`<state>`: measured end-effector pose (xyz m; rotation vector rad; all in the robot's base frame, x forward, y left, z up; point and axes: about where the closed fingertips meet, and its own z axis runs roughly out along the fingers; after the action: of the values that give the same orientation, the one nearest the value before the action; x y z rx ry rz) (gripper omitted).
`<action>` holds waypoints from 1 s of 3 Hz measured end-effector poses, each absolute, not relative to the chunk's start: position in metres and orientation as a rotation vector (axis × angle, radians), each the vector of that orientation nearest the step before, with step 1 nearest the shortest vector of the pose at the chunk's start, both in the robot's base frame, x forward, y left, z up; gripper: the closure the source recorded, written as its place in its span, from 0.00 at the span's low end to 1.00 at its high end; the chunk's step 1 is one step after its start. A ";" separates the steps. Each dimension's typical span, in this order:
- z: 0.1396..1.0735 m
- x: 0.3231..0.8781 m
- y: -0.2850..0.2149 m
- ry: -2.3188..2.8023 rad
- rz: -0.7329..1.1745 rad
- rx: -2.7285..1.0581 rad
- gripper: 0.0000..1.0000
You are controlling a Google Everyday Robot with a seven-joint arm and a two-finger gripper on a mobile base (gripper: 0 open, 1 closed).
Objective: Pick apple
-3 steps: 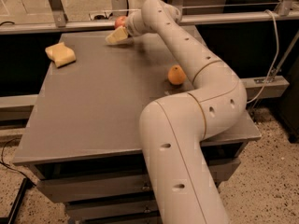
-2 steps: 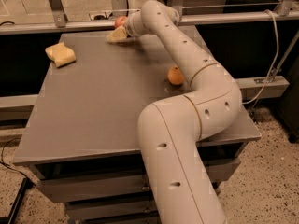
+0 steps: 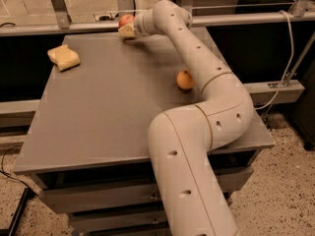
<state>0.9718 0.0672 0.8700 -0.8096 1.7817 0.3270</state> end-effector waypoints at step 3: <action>0.952 0.912 0.038 1.627 0.495 -0.917 1.00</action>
Offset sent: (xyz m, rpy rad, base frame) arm -0.0764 -0.0354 0.0966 0.0965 -0.0738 0.2355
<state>0.9124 0.0379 0.9520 -0.9171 1.6270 0.4946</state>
